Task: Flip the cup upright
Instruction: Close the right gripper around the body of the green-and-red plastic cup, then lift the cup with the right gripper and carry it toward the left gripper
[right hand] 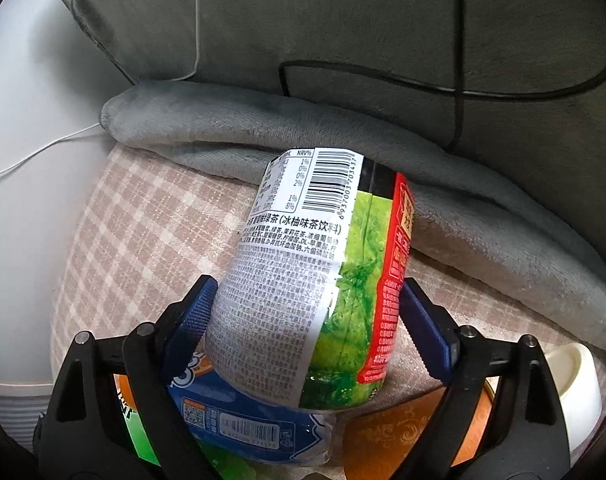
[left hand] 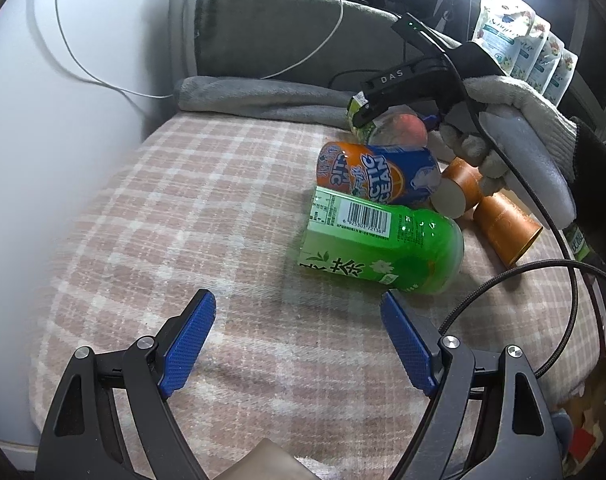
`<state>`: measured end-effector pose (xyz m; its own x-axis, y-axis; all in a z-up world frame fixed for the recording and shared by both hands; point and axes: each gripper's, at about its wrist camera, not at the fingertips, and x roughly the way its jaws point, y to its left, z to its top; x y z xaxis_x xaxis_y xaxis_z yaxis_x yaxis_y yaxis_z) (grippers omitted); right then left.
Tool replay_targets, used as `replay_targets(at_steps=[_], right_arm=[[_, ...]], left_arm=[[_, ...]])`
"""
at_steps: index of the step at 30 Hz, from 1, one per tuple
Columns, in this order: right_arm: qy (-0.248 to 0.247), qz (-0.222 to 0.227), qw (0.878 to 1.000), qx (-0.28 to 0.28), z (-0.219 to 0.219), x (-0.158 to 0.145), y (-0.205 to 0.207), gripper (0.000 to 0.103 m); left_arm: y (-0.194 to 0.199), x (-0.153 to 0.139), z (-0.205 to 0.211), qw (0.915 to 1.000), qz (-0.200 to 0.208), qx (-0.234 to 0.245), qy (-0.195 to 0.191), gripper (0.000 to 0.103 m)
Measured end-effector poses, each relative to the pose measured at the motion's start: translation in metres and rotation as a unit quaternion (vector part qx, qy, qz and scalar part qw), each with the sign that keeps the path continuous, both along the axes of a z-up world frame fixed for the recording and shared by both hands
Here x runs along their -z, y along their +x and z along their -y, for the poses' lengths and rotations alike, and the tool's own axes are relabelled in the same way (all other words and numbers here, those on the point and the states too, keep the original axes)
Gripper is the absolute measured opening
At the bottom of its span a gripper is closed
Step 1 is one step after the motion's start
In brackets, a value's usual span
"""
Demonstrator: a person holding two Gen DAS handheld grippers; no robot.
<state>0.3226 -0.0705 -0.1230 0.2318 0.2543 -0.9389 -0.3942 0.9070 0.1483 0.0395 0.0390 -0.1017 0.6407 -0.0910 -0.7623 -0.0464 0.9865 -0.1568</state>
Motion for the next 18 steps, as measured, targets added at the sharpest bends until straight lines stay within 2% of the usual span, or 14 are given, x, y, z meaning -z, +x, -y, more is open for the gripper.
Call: replay_targets(at_steps=[18], right_arm=[[0.026, 0.066, 0.997, 0.014, 0.039, -0.068, -0.033, 0.092]], left_arm=[[-0.015, -0.009, 0.003, 0.9998, 0.019, -0.006, 0.009, 0.084]])
